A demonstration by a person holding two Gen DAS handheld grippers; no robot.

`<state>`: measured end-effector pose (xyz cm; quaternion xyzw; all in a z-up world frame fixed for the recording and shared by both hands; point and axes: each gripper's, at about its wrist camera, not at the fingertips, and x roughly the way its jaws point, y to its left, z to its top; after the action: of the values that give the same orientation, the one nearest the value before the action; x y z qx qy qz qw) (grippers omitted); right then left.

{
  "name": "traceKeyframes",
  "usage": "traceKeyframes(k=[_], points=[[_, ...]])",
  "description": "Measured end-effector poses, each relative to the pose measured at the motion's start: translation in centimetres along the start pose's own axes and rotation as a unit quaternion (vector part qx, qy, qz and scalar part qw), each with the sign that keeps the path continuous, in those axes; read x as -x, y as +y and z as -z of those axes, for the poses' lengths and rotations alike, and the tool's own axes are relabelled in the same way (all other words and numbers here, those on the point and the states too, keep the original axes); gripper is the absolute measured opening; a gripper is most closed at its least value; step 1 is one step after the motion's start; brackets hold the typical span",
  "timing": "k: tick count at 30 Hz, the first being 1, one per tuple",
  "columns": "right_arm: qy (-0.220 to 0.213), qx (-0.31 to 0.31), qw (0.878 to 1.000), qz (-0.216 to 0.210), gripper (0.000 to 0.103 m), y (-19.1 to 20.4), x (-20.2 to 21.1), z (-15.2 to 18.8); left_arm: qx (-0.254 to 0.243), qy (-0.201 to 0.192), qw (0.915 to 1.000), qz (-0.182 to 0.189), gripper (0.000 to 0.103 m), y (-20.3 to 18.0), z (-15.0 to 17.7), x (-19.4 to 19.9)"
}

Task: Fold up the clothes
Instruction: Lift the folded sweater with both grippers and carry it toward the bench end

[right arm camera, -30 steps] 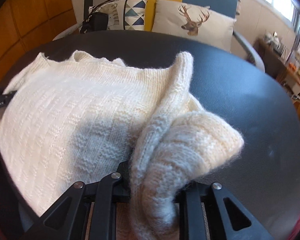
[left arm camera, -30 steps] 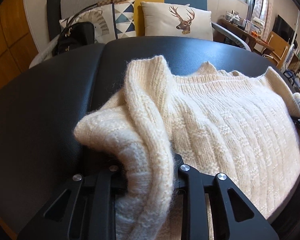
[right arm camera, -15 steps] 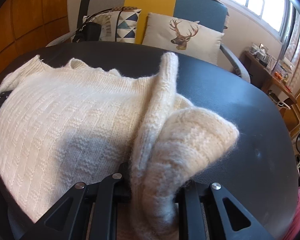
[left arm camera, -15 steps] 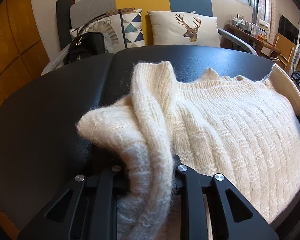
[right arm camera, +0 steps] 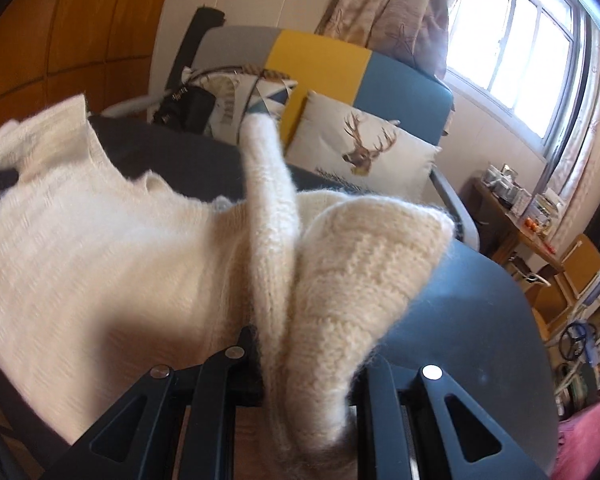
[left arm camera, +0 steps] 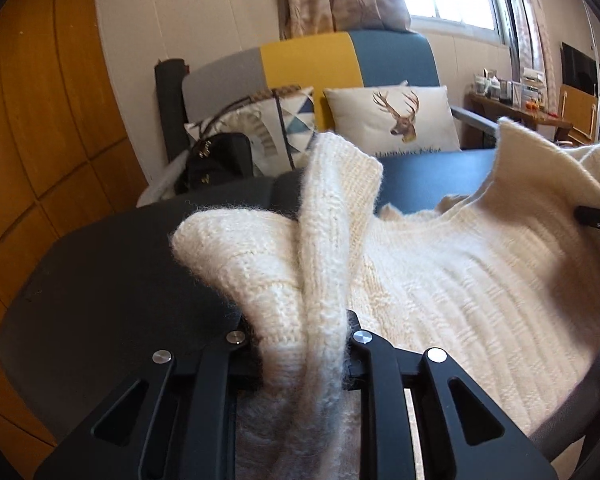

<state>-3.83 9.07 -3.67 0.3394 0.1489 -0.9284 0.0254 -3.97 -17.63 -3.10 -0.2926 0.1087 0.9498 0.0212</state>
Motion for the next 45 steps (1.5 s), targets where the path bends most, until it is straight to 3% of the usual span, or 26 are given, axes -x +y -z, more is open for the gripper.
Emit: traceKeyframes(k=[7, 14, 18, 25, 30, 34, 38, 45], points=[[-0.034, 0.024, 0.998, -0.046, 0.016, 5.9, -0.3, -5.3, 0.043, -0.015, 0.9983, -0.038, 0.020, 5.6, 0.1, 2.5], [-0.064, 0.074, 0.988, -0.115, 0.016, 15.7, -2.4, -12.4, 0.081, -0.011, 0.9899, -0.116, 0.020, 13.7, 1.8, 3.9], [-0.067, 0.098, 0.981, -0.156, 0.016, 22.2, -4.3, -16.1, 0.126, -0.006, 0.9794, -0.157, 0.020, 18.9, 3.1, 3.6], [-0.055, 0.132, 0.969, -0.200, 0.016, 31.9, -8.7, -21.6, 0.218, -0.004, 0.9521, -0.214, 0.020, 26.2, 7.1, 3.3], [-0.043, 0.153, 0.965, -0.211, 0.016, 36.7, -12.1, -24.4, 0.272, 0.000, 0.9323, -0.238, 0.020, 28.8, 10.3, 3.0], [-0.030, 0.163, 0.962, -0.215, 0.016, 39.5, -14.7, -26.0, 0.297, 0.012, 0.9226, -0.246, 0.020, 29.9, 12.1, 2.3], [-0.014, 0.153, 0.963, -0.222, 0.016, 41.0, -17.2, -27.0, 0.315, 0.021, 0.9157, -0.248, 0.020, 30.7, 12.9, 1.4], [0.004, 0.136, 0.964, -0.228, 0.016, 41.5, -20.0, -27.7, 0.326, 0.020, 0.9116, -0.250, 0.020, 30.8, 13.0, 0.9]])
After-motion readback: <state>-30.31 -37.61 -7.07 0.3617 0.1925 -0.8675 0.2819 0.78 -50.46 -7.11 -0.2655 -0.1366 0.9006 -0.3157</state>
